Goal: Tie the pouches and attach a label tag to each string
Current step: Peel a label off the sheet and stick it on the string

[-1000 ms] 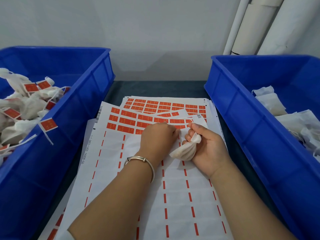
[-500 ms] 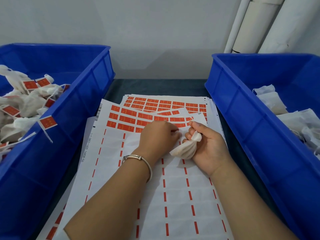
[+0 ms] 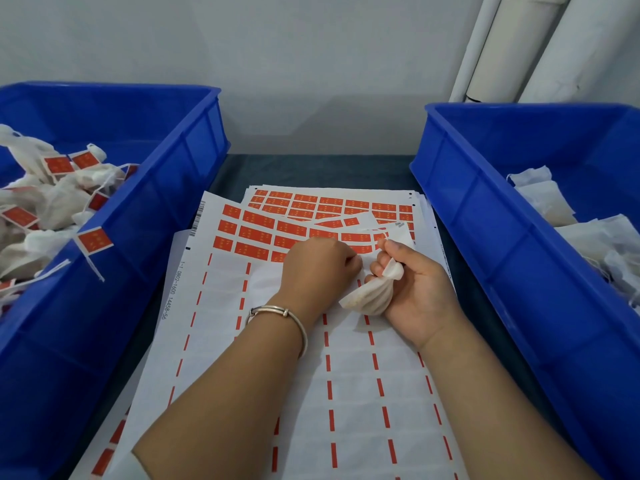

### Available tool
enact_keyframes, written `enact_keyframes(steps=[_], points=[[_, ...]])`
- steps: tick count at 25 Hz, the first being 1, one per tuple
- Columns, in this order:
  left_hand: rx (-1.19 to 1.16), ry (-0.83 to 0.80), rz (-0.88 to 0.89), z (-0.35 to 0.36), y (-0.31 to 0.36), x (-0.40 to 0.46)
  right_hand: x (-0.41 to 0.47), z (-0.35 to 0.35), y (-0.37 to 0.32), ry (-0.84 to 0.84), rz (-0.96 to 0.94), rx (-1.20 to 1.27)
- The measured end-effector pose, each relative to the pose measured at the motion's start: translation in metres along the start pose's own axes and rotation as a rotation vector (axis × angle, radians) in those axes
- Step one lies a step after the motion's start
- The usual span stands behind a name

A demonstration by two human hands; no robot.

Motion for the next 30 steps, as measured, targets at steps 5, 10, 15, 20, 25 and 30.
enact_keyframes(steps=[5, 10, 15, 20, 25, 30], points=[[-0.161, 0.041, -0.018, 0.0, -0.002, -0.002, 0.001, -0.003, 0.0, -0.004, 0.002, 0.0], [-0.371, 0.135, -0.174, -0.003, -0.014, 0.0, 0.002, -0.005, 0.0, 0.007, -0.006, -0.024], [-0.418, 0.129, -0.131, 0.0, -0.012, -0.001, 0.0, -0.001, 0.0, -0.024, -0.017, -0.008], [-0.297, 0.126, -0.058, 0.002, -0.009, 0.0, 0.001, -0.001, 0.0, -0.007, -0.015, -0.004], [-0.383, 0.14, -0.146, 0.0, -0.012, 0.002, 0.002, -0.003, -0.001, 0.01, -0.028, -0.03], [-0.679, 0.147, -0.318, -0.004, -0.026, -0.001, 0.0, -0.002, -0.003, 0.03, -0.07, -0.278]])
Point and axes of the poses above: each hand's wrist, its own x-axis towards the middle knuckle, its own z-axis out of the palm, y = z × x, the point moved 4 cm from there along x, towards the middle knuckle, and after that the axes turned 8 degrees about -y, right-handed, at the moved point
